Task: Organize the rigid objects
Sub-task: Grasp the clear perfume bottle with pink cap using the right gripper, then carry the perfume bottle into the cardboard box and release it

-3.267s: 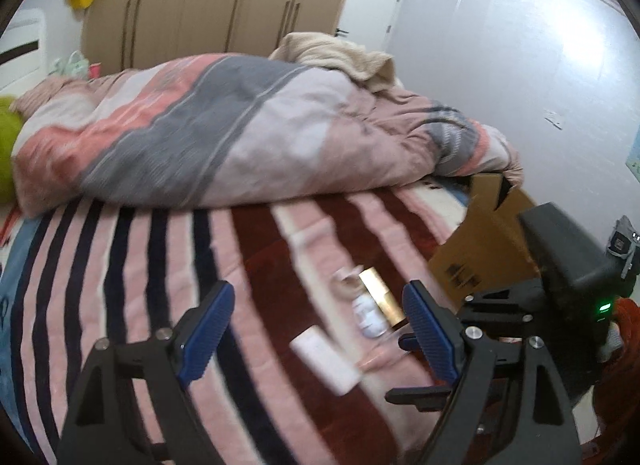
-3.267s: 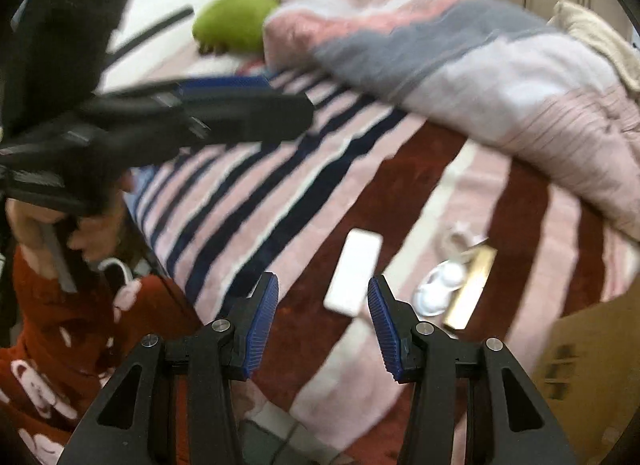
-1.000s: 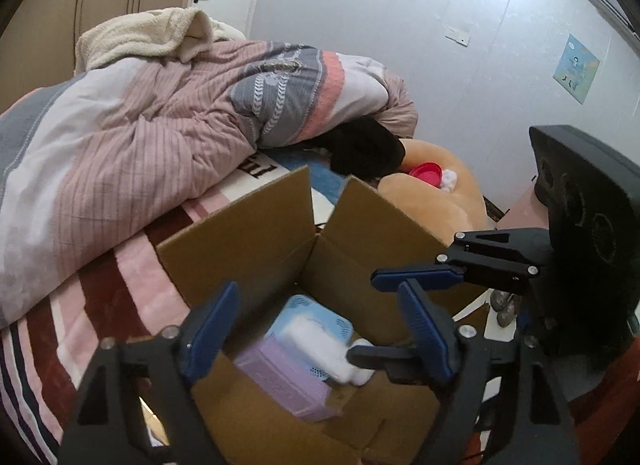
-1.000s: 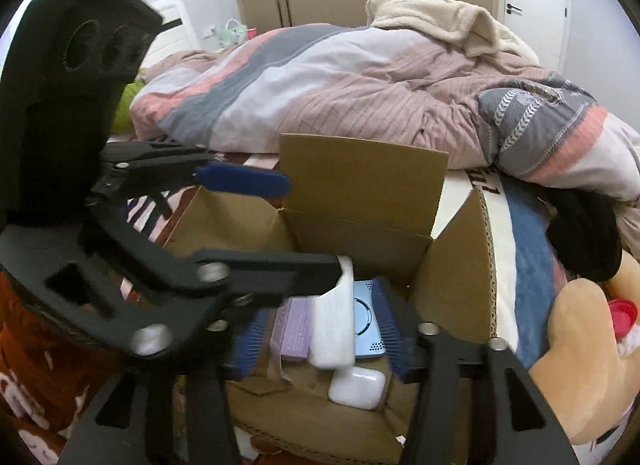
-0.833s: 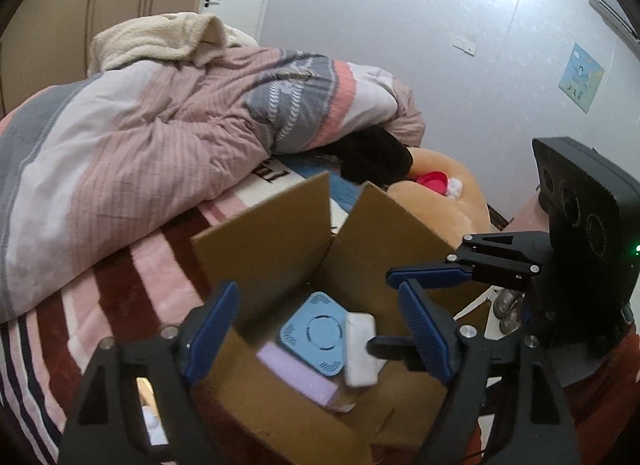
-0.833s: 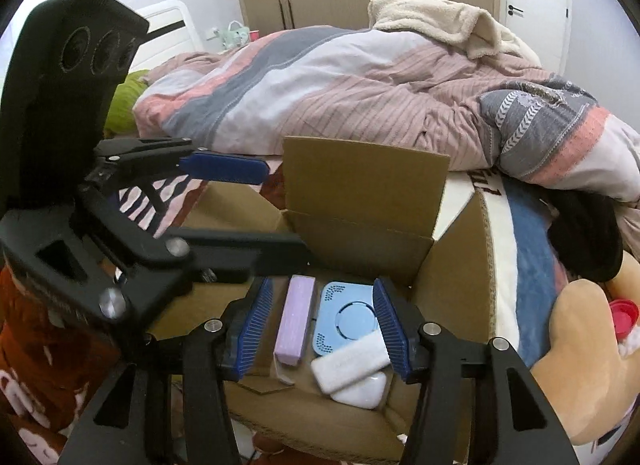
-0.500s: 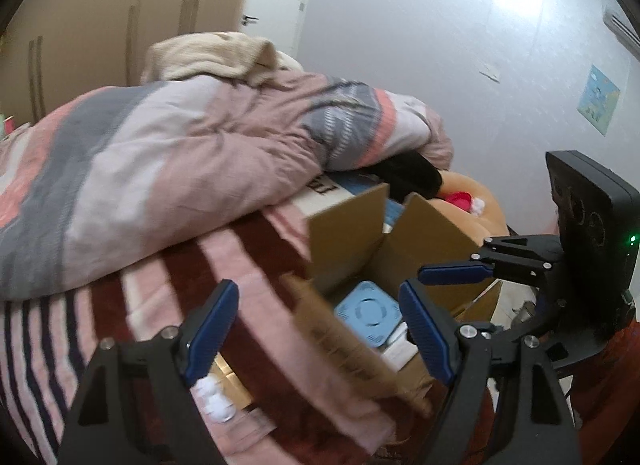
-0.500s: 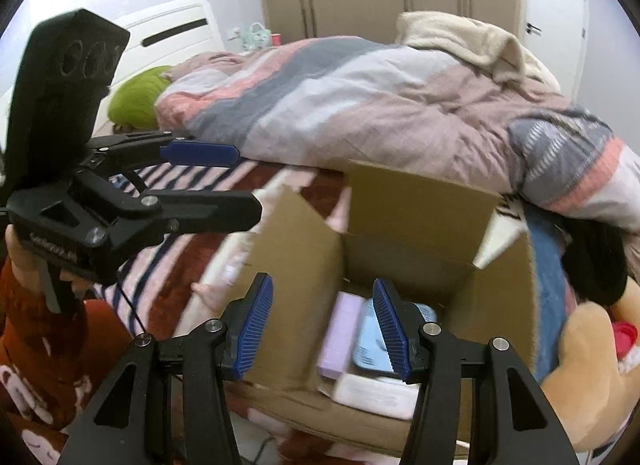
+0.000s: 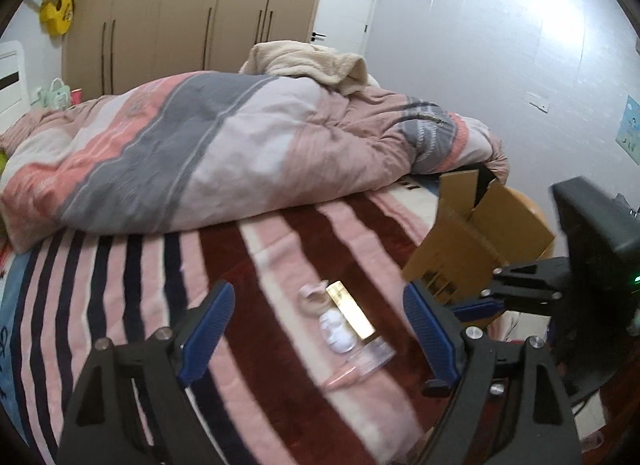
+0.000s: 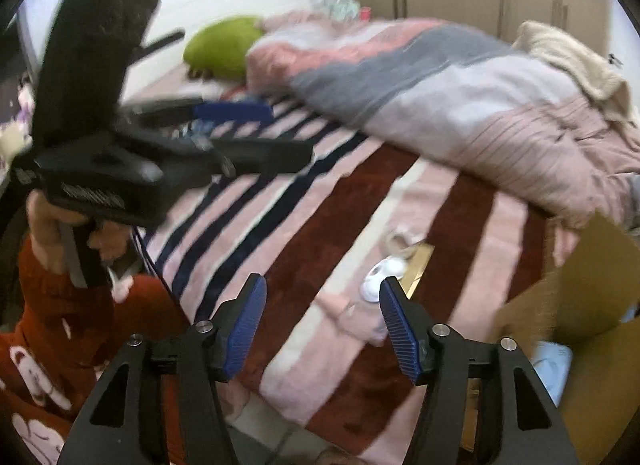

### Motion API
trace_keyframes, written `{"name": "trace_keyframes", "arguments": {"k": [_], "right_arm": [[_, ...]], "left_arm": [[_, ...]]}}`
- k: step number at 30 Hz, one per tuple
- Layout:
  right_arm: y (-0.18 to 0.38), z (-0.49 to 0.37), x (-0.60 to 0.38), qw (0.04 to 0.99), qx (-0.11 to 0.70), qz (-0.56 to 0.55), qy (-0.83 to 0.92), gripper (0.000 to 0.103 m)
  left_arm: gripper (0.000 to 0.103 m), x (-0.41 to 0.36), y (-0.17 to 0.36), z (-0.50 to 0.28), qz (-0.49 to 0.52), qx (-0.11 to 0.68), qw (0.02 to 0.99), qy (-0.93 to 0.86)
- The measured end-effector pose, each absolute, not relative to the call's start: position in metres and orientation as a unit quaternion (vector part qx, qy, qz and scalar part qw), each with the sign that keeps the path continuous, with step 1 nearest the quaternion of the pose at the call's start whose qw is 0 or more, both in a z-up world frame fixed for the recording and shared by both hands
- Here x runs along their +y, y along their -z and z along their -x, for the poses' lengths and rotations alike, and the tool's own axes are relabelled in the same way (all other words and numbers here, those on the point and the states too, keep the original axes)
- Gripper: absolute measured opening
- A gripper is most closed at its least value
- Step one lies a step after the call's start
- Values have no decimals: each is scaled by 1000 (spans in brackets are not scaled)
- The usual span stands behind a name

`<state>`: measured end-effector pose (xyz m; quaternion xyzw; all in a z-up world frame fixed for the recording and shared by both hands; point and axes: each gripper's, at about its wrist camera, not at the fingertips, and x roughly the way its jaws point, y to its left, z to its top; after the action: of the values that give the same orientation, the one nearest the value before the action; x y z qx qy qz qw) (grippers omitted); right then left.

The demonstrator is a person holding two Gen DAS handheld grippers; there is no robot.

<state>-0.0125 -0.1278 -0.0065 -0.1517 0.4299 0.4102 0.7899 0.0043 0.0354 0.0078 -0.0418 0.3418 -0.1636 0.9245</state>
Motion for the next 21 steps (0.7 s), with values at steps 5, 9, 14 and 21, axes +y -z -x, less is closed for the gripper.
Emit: {"name": "trace_keyframes", "arguments": {"k": [5,9,14,21], "right_arm": [[67,2,-113,784,464,198,-361,56],[109,-16,-114,775,495,202,-337,58],[129,-26,-115,777,491,210,-333,66],[138,-25,-114,772,497,203,-339,56]], "left_arm": [[85,56,26,3,50,350,923,155],[86,68,51,2,57,362,918,150],[86,73,66,-4,64,374,913,148],[86,72,70,-7,66,379,911,151]]}}
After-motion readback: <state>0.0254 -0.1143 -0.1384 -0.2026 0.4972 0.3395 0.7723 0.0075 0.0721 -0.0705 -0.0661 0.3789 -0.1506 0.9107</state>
